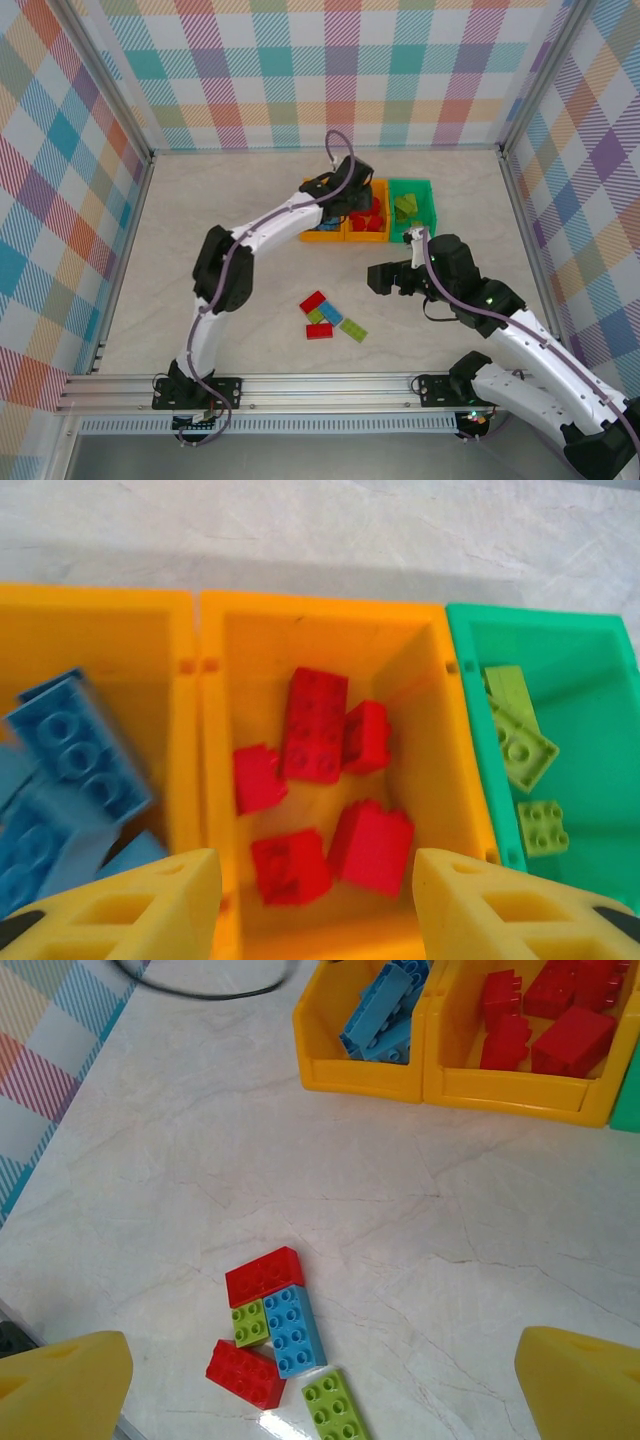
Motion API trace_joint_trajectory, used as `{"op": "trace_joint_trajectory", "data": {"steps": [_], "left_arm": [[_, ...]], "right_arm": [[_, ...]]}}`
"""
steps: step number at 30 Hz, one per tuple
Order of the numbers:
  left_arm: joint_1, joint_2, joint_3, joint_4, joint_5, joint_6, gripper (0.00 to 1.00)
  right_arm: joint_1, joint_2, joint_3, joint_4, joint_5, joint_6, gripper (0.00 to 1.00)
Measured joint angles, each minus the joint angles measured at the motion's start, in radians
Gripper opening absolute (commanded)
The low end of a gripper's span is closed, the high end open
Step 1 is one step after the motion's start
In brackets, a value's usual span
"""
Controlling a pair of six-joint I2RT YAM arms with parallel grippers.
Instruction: Sort the legos into containers by color
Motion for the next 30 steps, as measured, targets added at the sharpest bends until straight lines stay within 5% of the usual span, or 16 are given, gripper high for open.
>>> {"op": "trace_joint_trajectory", "data": {"steps": [10, 15, 18, 21, 30], "left_arm": [[0.0, -0.765, -0.587, 0.152, 0.057, 0.207, 0.49], [0.0, -1.089, -0.79, 0.141, 0.144, 0.407, 0.63], [0.0, -1.213, -0.873, 0.078, 0.238, 0.573, 0.76], [-0.001, -1.294, -0.944, 0.005, 0.302, 0.742, 0.99], [-0.001, -1.483, -1.258, 0.03, 0.497, 1.125, 1.0]], "right_arm": [[0.012, 0.182, 0.0, 0.006, -0.08, 0.042, 0.91], [0.108, 0.285, -0.001, 0.007, -0.058, 0.041, 0.84], [0.203, 0.363, -0.004, 0.0, 0.004, 0.041, 0.81], [0.285, 0.46, -0.005, -0.014, 0.059, 0.041, 0.8], [0.387, 0.71, 0.011, -0.068, 0.161, 0.042, 0.71]]}}
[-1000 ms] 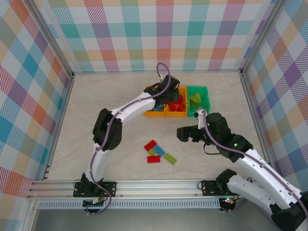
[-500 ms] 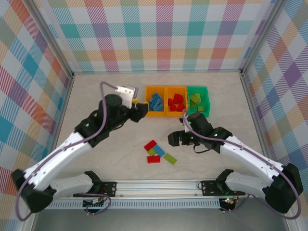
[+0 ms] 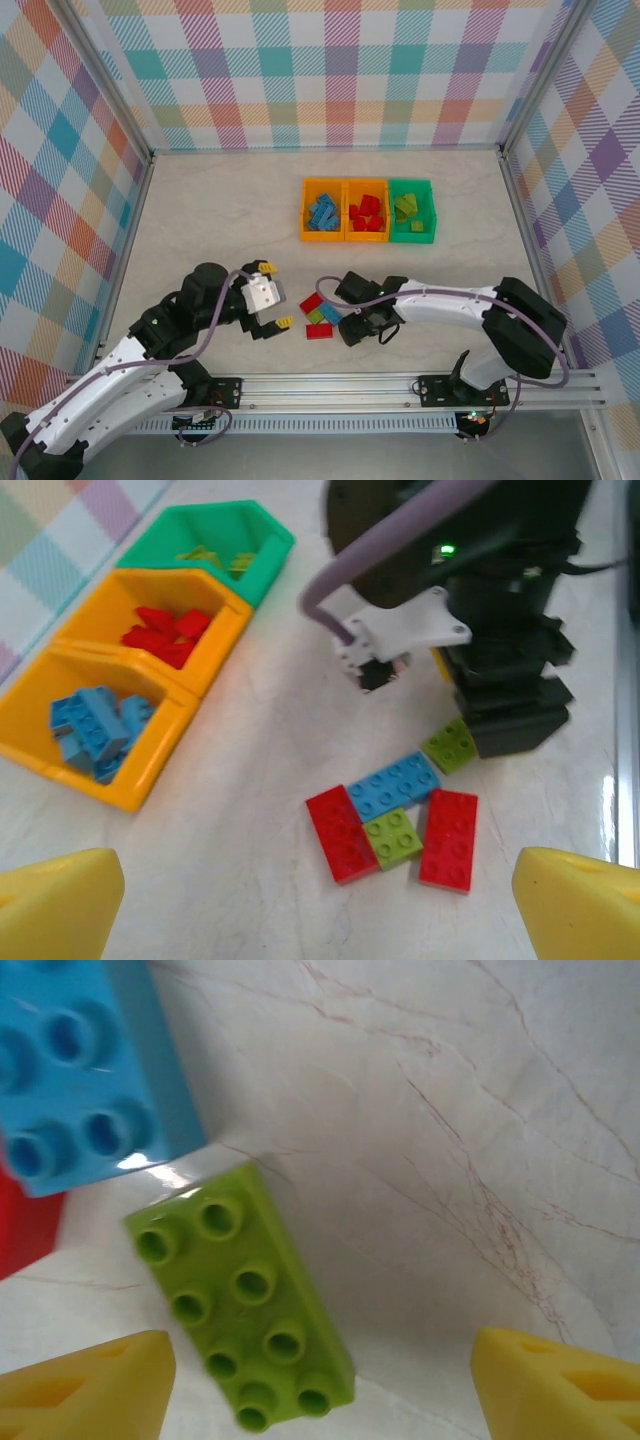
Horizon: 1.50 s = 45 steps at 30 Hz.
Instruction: Sort the legos into containers by color
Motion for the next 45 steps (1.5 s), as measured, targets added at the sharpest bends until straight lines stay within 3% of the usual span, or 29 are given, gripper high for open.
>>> {"op": "trace_joint_trajectory", "data": {"steps": [10, 13, 18, 26, 29, 33, 40, 45], "left_arm": [[0.0, 0.064, -0.009, 0.015, 0.086, 0.175, 1.0], [0.0, 0.083, -0.01, 0.014, 0.1, 0.193, 1.0], [0.0, 0.083, -0.023, 0.016, 0.105, 0.207, 1.0], [0.003, 0.079, -0.033, 0.028, 0.112, 0.206, 1.0], [0.014, 0.065, -0.043, 0.042, 0.113, 0.206, 1.0], [0.049, 0.03, -0.051, 0.072, 0.12, 0.196, 1.0], [0.077, -0.003, -0.061, 0.094, 0.13, 0.183, 1.0], [0.102, -0.029, -0.061, 0.095, 0.129, 0.183, 1.0]], "right_arm": [[0.066, 0.082, 0.061, -0.04, 0.059, 0.012, 0.36], [0.07, 0.079, 0.064, -0.043, 0.064, 0.02, 0.3], [0.048, -0.005, 0.016, -0.011, 0.059, 0.045, 0.29], [-0.202, -0.389, -0.006, 0.064, 0.064, 0.062, 0.29], [-0.345, -0.433, 0.001, 0.107, 0.067, 0.046, 0.29], [-0.528, -0.328, 0.077, 0.122, 0.071, -0.004, 0.29], [-0.735, 0.012, 0.289, 0.201, 0.048, -0.067, 0.29], [-0.8, 0.197, 0.396, 0.222, 0.032, -0.08, 0.48]]}}
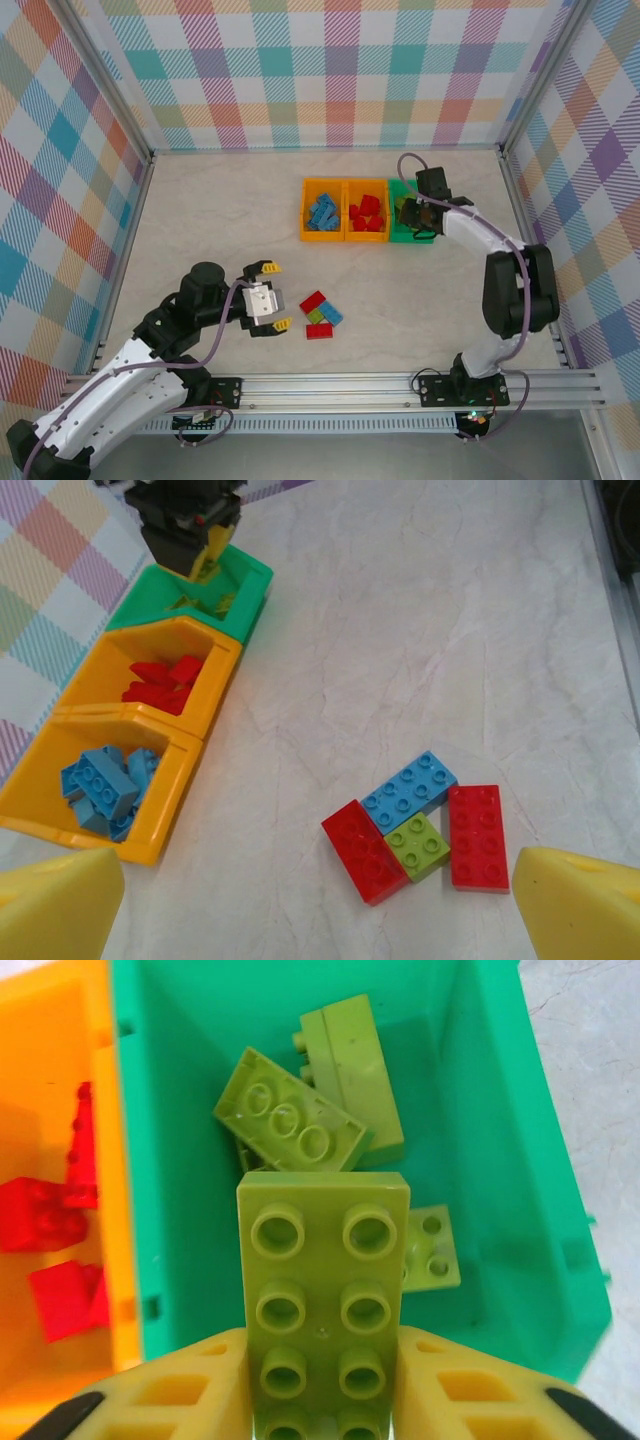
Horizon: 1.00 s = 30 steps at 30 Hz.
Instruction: Sort the legos into containers by color
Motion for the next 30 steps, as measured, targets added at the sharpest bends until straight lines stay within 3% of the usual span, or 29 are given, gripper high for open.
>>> {"op": "trace_joint_trajectory", "data": {"steps": [9, 15, 21, 27, 30], "left_arm": [[0.015, 0.004, -0.011, 0.0, 0.002, 0.0, 1.0], [0.021, 0.052, -0.009, 0.039, 0.004, -0.082, 1.0], [0.023, 0.2, 0.141, 0.105, 0.006, -0.459, 0.99], [0.014, 0.531, 0.456, -0.008, -0.214, -0.914, 0.94], [0.004, 0.646, 0.459, -0.045, -0.285, -1.135, 0.83]], "right_arm": [[-0.021, -0.004, 0.047, -0.016, -0.042, -0.012, 0.52], [-0.021, -0.253, -0.035, -0.036, -0.215, -0.013, 0.61], [-0.016, -0.603, -0.172, -0.07, -0.55, -0.043, 0.68], [0.009, -0.78, -0.216, -0.194, -0.808, -0.072, 0.73], [0.01, -0.83, -0.256, -0.24, -0.853, -0.076, 0.75]]}}
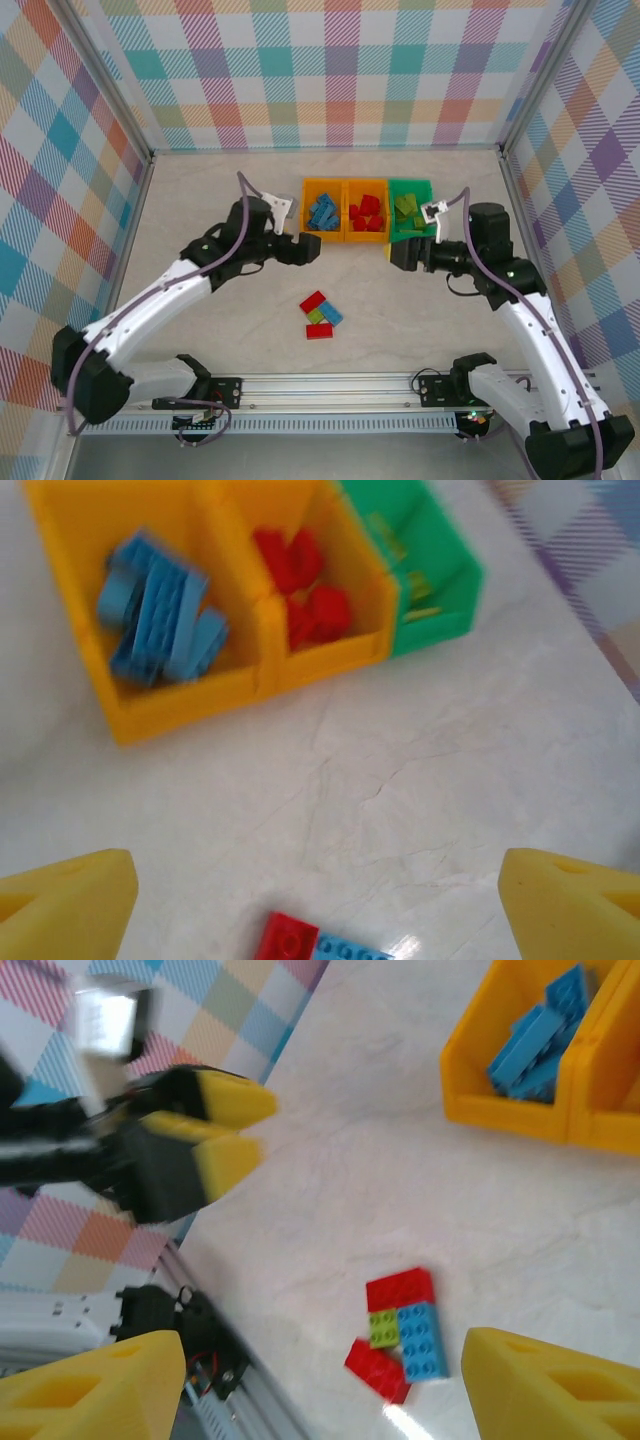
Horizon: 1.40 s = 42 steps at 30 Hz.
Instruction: Sort the legos into containers by color
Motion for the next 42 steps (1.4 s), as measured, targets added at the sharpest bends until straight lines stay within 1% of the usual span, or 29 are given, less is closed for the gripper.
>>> {"op": "trace_joint_trajectory", "data": {"steps": [1, 3, 6, 8, 10, 12, 13, 16, 19, 21, 23, 24, 27, 32, 36, 39, 42], "left_arm": [[-0.003, 0.022, -0.017, -0.011, -0.015, -0.077, 0.8], [-0.016, 0.06, -0.071, -0.024, -0.037, -0.256, 0.78], [-0.057, 0.125, -0.117, -0.047, -0.043, -0.5, 0.78], [-0.097, 0.178, -0.116, -0.072, -0.048, -0.632, 0.75], [-0.13, 0.226, -0.095, -0.129, -0.054, -0.739, 0.7], [-0.151, 0.281, -0.047, -0.202, -0.058, -0.821, 0.7], [-0.156, 0.31, -0.019, -0.228, -0.058, -0.851, 0.71], [-0.157, 0.374, 0.029, -0.244, -0.046, -0.908, 0.8], [-0.159, 0.412, 0.033, -0.231, -0.029, -0.944, 0.86], [-0.161, 0.431, 0.033, -0.22, -0.028, -0.959, 0.89], [-0.163, 0.441, 0.033, -0.213, -0.028, -0.965, 0.89], [-0.163, 0.444, 0.033, -0.213, -0.028, -0.966, 0.89], [-0.163, 0.456, 0.033, -0.21, -0.028, -0.967, 0.8], [-0.163, 0.493, 0.033, -0.215, -0.028, -0.966, 0.7], [-0.164, 0.489, 0.035, -0.218, -0.029, -0.964, 0.59], [-0.164, 0.487, 0.035, -0.219, -0.031, -0.956, 0.53], [-0.165, 0.483, 0.035, -0.219, -0.037, -0.939, 0.5]], "right_arm": [[0.0, -0.009, -0.013, -0.014, -0.006, 0.0, 0.76], [0.0, -0.013, -0.038, -0.036, -0.014, 0.0, 0.77], [0.001, 0.003, -0.063, -0.05, -0.041, 0.0, 0.87], [0.01, 0.031, -0.064, -0.06, -0.062, -0.006, 0.93], [0.03, 0.066, -0.064, -0.068, -0.069, -0.015, 0.97], [0.066, 0.098, -0.063, -0.083, -0.062, -0.031, 1.0], [0.084, 0.109, -0.063, -0.09, -0.054, -0.037, 1.0], [0.119, 0.12, -0.061, -0.106, -0.032, -0.049, 1.0], [0.133, 0.119, -0.056, -0.114, -0.016, -0.056, 1.0], [0.136, 0.117, -0.056, -0.114, -0.01, -0.056, 1.0], [0.14, 0.114, -0.056, -0.113, -0.004, -0.056, 1.0], [0.142, 0.112, -0.056, -0.114, -0.003, -0.056, 1.0], [0.142, 0.106, -0.056, -0.112, 0.002, -0.056, 1.0], [0.148, 0.107, -0.056, -0.107, 0.017, -0.055, 1.0], [0.155, 0.119, -0.056, -0.106, 0.03, -0.051, 1.0], [0.179, 0.139, -0.056, -0.112, 0.043, -0.051, 1.0], [0.219, 0.148, -0.056, -0.117, 0.068, -0.051, 1.0]]}}
